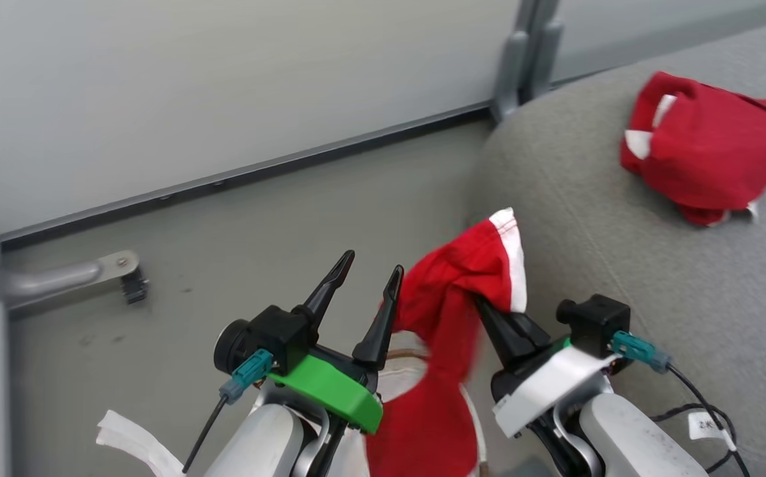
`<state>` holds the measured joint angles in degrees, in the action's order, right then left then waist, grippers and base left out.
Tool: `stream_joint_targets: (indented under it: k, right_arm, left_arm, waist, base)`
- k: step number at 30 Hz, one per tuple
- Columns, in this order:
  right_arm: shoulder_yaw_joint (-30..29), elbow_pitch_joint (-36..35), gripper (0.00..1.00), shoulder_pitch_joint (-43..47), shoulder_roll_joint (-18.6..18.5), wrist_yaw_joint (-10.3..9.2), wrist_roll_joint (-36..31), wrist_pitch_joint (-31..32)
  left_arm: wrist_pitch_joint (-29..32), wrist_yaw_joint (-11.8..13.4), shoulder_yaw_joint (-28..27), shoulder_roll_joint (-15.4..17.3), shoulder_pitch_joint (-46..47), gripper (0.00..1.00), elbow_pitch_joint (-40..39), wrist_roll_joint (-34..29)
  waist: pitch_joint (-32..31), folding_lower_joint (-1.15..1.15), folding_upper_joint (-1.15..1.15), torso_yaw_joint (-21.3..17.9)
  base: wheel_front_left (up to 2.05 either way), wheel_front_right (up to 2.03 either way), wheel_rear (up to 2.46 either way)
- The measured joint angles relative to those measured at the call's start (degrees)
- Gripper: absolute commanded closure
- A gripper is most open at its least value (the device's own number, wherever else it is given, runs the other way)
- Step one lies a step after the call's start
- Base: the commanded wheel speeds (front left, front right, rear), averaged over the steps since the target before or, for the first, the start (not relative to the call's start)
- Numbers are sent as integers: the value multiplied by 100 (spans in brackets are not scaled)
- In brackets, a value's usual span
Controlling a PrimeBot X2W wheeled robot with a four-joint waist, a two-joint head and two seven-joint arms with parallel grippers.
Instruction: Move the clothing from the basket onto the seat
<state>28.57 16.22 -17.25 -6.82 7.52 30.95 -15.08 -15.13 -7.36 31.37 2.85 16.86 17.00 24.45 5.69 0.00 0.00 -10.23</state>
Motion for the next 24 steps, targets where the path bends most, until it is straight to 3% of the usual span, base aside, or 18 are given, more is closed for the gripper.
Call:
stream_joint_targets:
  k: [13,19,24]
  right_arm:
    - [-512,-352,100,208,-182,0,-191,1]
    - [-801,-673,100,-873,-645,0,-328,0]
    - [-800,-697,100,-2387,-1466,0,-853,0]
  left_arm:
    - [1,-1,165,-8,16,0,266,-15]
    - [1,-2,243,74,144,0,390,-35]
    - [1,-2,403,221,293,0,490,-77]
  waist:
    - [124,0,0,-1435]
    - [382,0,0,-1776]
    - [740,0,0,-1851]
  base:
    - [0,0,0]
    - [0,0,0]
    - [0,0,0]
